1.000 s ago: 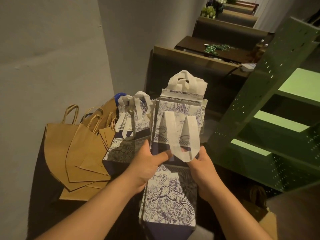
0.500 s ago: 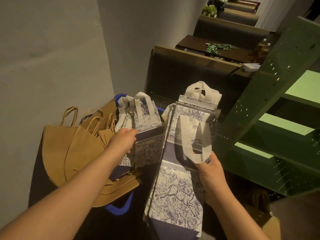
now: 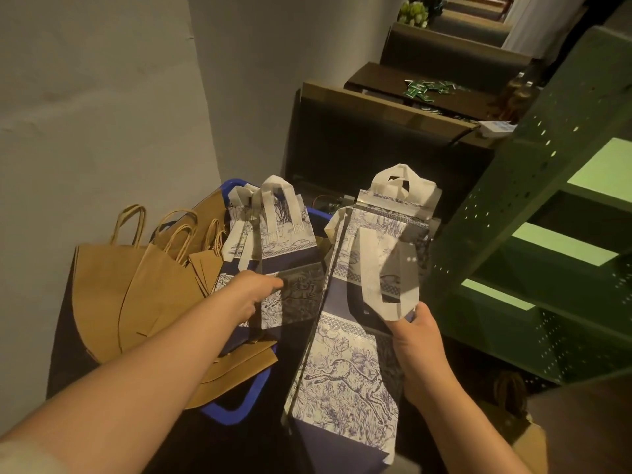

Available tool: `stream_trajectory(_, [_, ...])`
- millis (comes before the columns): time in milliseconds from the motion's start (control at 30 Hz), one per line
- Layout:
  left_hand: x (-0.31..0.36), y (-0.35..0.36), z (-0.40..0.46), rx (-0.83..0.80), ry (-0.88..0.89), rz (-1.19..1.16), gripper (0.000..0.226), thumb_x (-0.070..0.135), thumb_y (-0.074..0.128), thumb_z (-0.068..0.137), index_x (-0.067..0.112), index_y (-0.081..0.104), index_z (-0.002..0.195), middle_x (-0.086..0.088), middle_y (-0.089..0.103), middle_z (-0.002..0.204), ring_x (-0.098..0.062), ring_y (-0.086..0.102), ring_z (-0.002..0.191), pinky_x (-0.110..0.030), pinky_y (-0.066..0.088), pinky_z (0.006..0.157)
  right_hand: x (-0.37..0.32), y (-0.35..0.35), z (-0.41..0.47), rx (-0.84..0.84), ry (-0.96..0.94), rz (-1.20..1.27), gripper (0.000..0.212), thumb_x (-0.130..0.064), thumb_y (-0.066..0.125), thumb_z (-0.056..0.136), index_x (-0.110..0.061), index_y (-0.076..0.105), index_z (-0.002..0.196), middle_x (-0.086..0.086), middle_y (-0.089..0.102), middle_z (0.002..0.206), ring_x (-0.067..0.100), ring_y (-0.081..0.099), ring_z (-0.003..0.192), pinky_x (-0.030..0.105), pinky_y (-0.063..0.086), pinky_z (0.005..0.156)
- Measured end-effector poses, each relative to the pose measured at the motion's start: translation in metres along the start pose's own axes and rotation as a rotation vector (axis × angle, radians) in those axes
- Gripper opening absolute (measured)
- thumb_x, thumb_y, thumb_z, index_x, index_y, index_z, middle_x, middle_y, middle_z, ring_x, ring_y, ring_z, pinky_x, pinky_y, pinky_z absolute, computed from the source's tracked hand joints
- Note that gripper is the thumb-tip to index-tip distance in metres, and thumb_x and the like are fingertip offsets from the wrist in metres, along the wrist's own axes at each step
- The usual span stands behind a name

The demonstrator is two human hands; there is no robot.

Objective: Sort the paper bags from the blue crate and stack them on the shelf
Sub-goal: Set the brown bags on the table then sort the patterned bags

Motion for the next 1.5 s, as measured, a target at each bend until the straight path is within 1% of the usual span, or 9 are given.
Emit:
stream_trajectory(333, [-0.015, -0.046, 0.022, 0.188, 0.086, 0.407, 0.047, 0.047, 0.071, 0.091, 0.009, 0.06, 0.116, -0.014, 0.066, 0.116, -0.038, 0.061, 0.107, -0.046, 0.053, 0.097, 0.006, 0.0, -0.001, 0.003, 0.026, 0.007, 0.035, -0.028, 0.079, 0.085, -0.018, 0.057, 0.11, 0.006, 0.067, 0.112, 0.025, 0.064, 0.106, 0.052, 0.052, 0.098])
stream_trajectory(433, [-0.01, -0.046, 0.002, 0.187, 0.114, 0.496, 0.033, 0.036, 0.069, 0.095, 0.007, 0.059, 0.105, -0.009, 0.062, 0.09, -0.029, 0.062, 0.083, -0.034, 0.05, 0.071, 0.006, 0.003, -0.002, 0.0, 0.025, -0.001, 0.034, -0.027, 0.079, 0.085, -0.019, 0.057, 0.11, 0.006, 0.067, 0.112, 0.026, 0.064, 0.107, 0.054, 0.051, 0.099])
stream_trajectory(567, [-0.016, -0.043, 0.002, 0.181, 0.131, 0.366, 0.031, 0.027, 0.072, 0.095, 0.003, 0.063, 0.113, -0.005, 0.059, 0.085, -0.026, 0.058, 0.078, -0.034, 0.046, 0.07, 0.007, 0.005, -0.003, -0.009, 0.023, 0.007, 0.034, -0.032, 0.08, 0.084, -0.022, 0.057, 0.108, 0.004, 0.068, 0.112, 0.025, 0.063, 0.107, 0.053, 0.051, 0.099])
stream_trajectory(667, [-0.017, -0.045, 0.001, 0.165, 0.106, 0.106, 0.05, 0.012, 0.076, 0.092, 0.004, 0.051, 0.135, -0.012, 0.062, 0.106, -0.03, 0.06, 0.094, -0.033, 0.048, 0.073, 0.009, 0.004, -0.003, -0.02, 0.022, 0.041, 0.036, -0.027, 0.08, 0.085, -0.022, 0.057, 0.112, 0.004, 0.068, 0.115, 0.025, 0.064, 0.108, 0.052, 0.052, 0.1])
stream_trajectory(800, [-0.023, -0.047, 0.007, -0.057, -0.059, -0.272, 0.043, -0.001, 0.073, 0.09, -0.001, 0.053, 0.128, -0.021, 0.075, 0.102, -0.039, 0.075, 0.089, -0.055, 0.063, 0.078, 0.011, 0.005, -0.005, -0.044, 0.023, 0.089, 0.039, -0.028, 0.08, 0.084, -0.023, 0.057, 0.116, 0.003, 0.07, 0.115, 0.025, 0.065, 0.109, 0.054, 0.051, 0.101])
stream_trajectory(933, [-0.013, -0.054, -0.013, -0.165, 0.007, -0.427, 0.035, -0.008, 0.057, 0.094, 0.003, 0.055, 0.127, -0.028, 0.072, 0.113, -0.043, 0.072, 0.1, -0.052, 0.059, 0.082, 0.001, 0.009, -0.014, -0.084, 0.001, 0.2, 0.068, -0.038, 0.084, 0.064, -0.022, 0.058, 0.125, 0.003, 0.075, 0.112, 0.027, 0.071, 0.106, 0.053, 0.053, 0.099])
stream_trajectory(1067, [-0.002, -0.07, -0.035, -0.075, 0.198, -0.431, 0.048, -0.015, 0.055, 0.087, 0.01, 0.056, 0.128, -0.023, 0.07, 0.111, -0.039, 0.071, 0.099, -0.049, 0.059, 0.08, -0.019, 0.011, -0.023, -0.125, -0.043, 0.361, 0.066, -0.029, 0.079, 0.065, -0.026, 0.058, 0.128, 0.004, 0.078, 0.105, 0.028, 0.074, 0.098, 0.052, 0.057, 0.092])
stream_trajectory(1233, [0.017, -0.064, -0.075, -0.083, 0.413, -0.405, 0.047, 0.011, 0.069, 0.095, 0.027, 0.054, 0.137, -0.005, 0.074, 0.115, -0.022, 0.075, 0.097, -0.041, 0.057, 0.077, -0.051, 0.023, -0.039, -0.259, -0.079, 0.537, 0.088, -0.039, 0.097, 0.048, -0.018, 0.061, 0.126, 0.011, 0.077, 0.1, 0.029, 0.076, 0.085, 0.039, 0.06, 0.06])
stream_trajectory(1500, [0.008, -0.007, -0.098, -0.182, 0.35, -0.212, 0.037, 0.017, 0.065, 0.097, 0.032, 0.054, 0.129, -0.006, 0.073, 0.116, -0.029, 0.073, 0.102, -0.055, 0.062, 0.084, -0.062, 0.03, -0.04, -0.24, -0.183, 0.417, 0.11, -0.047, 0.101, 0.039, -0.021, 0.056, 0.135, 0.013, 0.071, 0.122, 0.036, 0.069, 0.111, 0.056, 0.056, 0.09])
Point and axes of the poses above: each hand's wrist, its own z-axis towards the middle knuckle, its own y-axis out of the palm, x = y × z, the point moved 6 cm from there along z, towards the middle knuckle
